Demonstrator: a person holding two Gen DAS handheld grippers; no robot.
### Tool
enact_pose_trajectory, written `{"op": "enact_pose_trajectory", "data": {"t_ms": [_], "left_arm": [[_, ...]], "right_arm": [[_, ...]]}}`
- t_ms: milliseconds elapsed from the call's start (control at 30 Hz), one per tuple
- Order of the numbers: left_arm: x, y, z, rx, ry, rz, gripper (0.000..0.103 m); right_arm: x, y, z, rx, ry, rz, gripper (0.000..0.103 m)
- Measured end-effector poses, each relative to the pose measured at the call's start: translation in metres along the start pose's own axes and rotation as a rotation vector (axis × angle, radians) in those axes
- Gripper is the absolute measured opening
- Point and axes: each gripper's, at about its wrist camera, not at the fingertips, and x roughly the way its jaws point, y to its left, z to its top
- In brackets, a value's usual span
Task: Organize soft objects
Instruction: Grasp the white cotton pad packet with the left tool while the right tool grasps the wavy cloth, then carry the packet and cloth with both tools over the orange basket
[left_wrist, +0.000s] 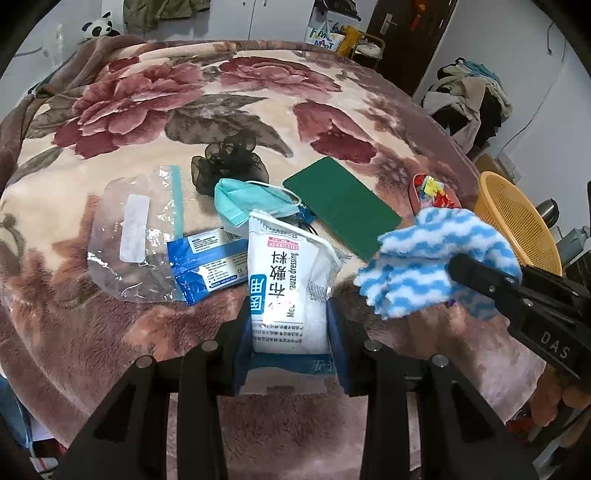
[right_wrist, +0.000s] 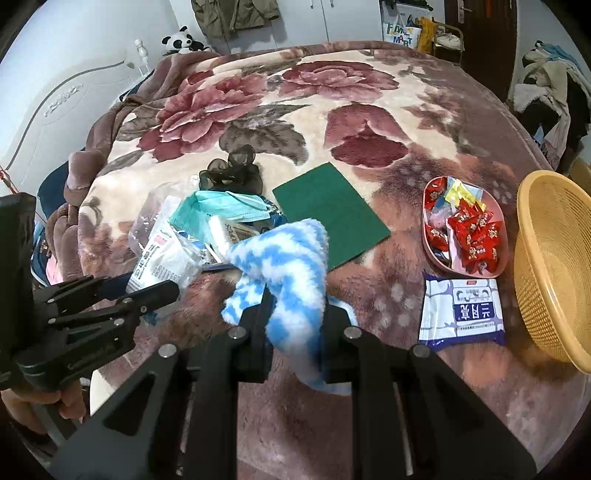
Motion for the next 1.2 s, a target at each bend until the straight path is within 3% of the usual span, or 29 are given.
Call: {"op": "enact_pose_trajectory", "data": {"t_ms": [500, 1200], "left_arm": [[-0.005, -0.006, -0.001, -0.002, 0.006, 0.019, 0.038], [-0.007, -0.061, 0.022, 0.075, -0.005, -0.028, 0.038]], "right_arm": [[-0.012, -0.014, -0.014, 0.047, 0.015, 0.009, 0.018], [-0.043, -0.065, -0.021, 0.140, -0.024, -0.042, 0.018]]}}
